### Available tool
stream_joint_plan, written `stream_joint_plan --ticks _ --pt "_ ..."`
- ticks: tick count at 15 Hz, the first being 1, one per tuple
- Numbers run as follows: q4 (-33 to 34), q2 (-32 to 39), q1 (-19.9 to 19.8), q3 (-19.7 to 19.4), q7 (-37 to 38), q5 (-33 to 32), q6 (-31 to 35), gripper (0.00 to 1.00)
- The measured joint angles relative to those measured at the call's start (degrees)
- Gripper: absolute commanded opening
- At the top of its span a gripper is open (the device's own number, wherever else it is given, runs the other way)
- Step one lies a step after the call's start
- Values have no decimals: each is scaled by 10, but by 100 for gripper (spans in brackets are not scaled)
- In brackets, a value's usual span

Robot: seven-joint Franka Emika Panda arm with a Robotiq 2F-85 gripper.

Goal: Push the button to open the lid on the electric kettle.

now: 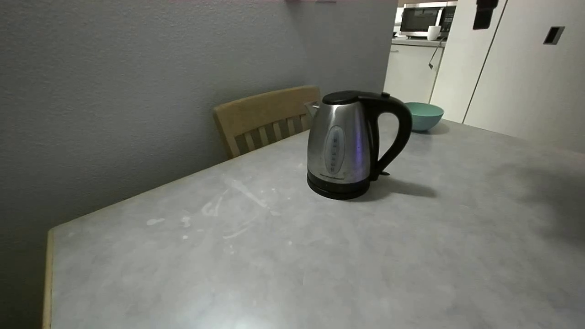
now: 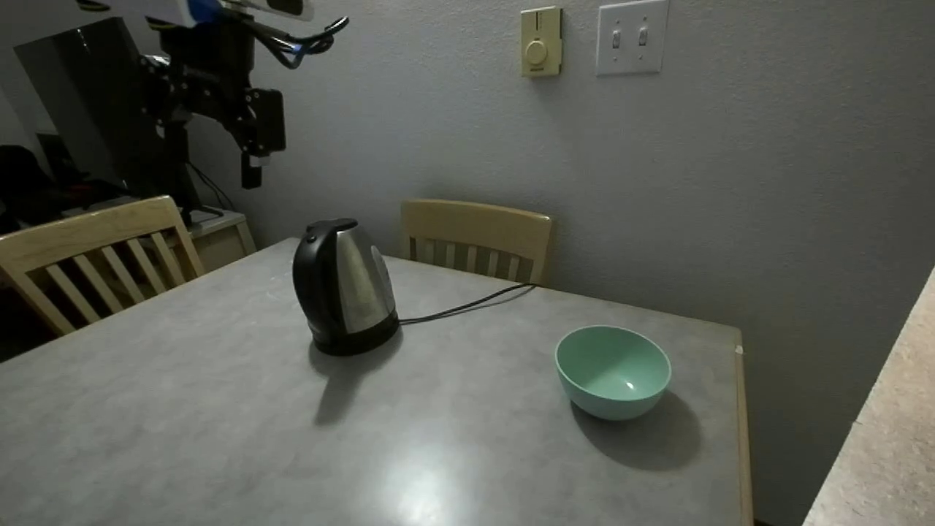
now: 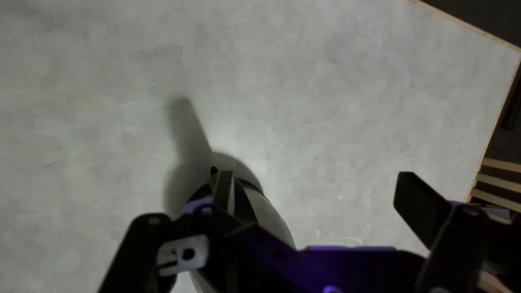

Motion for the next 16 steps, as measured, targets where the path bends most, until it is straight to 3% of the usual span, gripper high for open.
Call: stream_joint_plan --ticks 3,4,6,10,16 --pt "0 4 -9 11 -12 0 19 97" --pt "0 8 -12 14 -29 -1 30 74" --pt "6 28 -14 22 -65 -1 47 69" --pt "47 102 -22 40 -146 0 55 40" --pt "129 195 -30 74 -159 -15 57 1"
